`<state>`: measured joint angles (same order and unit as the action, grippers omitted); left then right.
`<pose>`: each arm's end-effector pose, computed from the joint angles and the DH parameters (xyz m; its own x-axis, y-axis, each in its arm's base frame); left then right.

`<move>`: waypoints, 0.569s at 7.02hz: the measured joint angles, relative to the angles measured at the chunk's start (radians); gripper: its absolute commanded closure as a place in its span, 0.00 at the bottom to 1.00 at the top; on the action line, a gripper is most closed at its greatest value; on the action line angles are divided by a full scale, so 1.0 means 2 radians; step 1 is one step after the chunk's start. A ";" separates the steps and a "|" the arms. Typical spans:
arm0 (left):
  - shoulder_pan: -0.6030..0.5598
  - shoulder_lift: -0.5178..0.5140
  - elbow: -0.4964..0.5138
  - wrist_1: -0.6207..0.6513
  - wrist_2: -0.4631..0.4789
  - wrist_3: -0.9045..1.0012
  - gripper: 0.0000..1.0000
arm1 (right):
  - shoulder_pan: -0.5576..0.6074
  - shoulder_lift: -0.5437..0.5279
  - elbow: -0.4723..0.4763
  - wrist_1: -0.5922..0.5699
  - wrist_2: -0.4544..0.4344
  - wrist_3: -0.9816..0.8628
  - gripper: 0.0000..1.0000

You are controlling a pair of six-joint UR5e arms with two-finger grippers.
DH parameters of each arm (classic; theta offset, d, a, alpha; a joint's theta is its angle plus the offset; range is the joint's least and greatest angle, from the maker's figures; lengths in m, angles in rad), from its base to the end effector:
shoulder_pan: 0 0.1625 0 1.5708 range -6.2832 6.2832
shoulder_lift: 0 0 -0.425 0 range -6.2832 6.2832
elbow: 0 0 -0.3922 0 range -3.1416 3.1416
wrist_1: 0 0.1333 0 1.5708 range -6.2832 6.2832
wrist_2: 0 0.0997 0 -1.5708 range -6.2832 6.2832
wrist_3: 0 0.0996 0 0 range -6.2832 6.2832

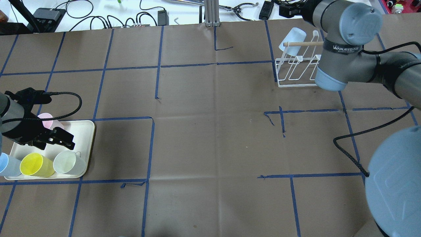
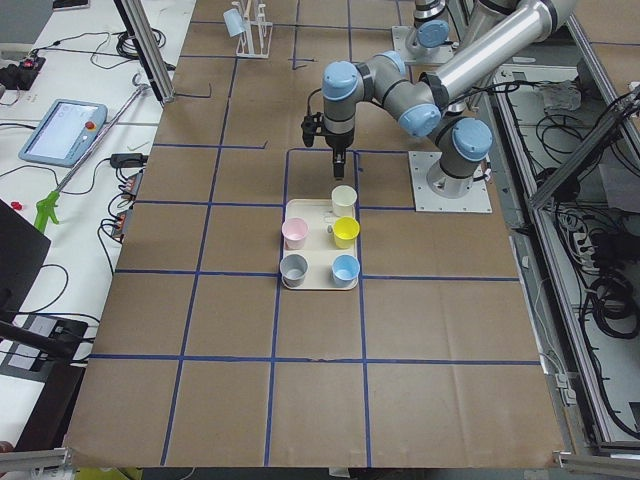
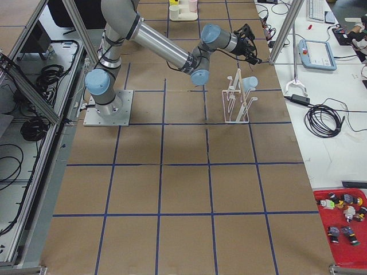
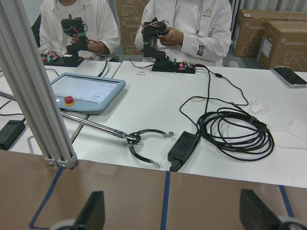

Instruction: Transfer IKEA cup to right arm and place on rack

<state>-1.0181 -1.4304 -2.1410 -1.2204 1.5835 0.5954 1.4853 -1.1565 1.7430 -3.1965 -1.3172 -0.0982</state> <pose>0.0916 -0.4000 0.3127 -0.9985 0.0419 0.0340 0.0443 0.9964 0.0728 0.1038 -0.6426 0.3715 -0.9825 -0.1817 -0.0421 -0.0533 0.4896 -0.8703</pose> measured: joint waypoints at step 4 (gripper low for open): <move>0.001 -0.038 -0.051 0.069 0.001 0.000 0.01 | 0.060 -0.052 0.058 0.002 0.007 0.386 0.00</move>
<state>-1.0170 -1.5063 -2.2424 -1.0831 1.5860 0.5946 1.6063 -1.2606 1.8600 -3.1925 -1.3034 0.6741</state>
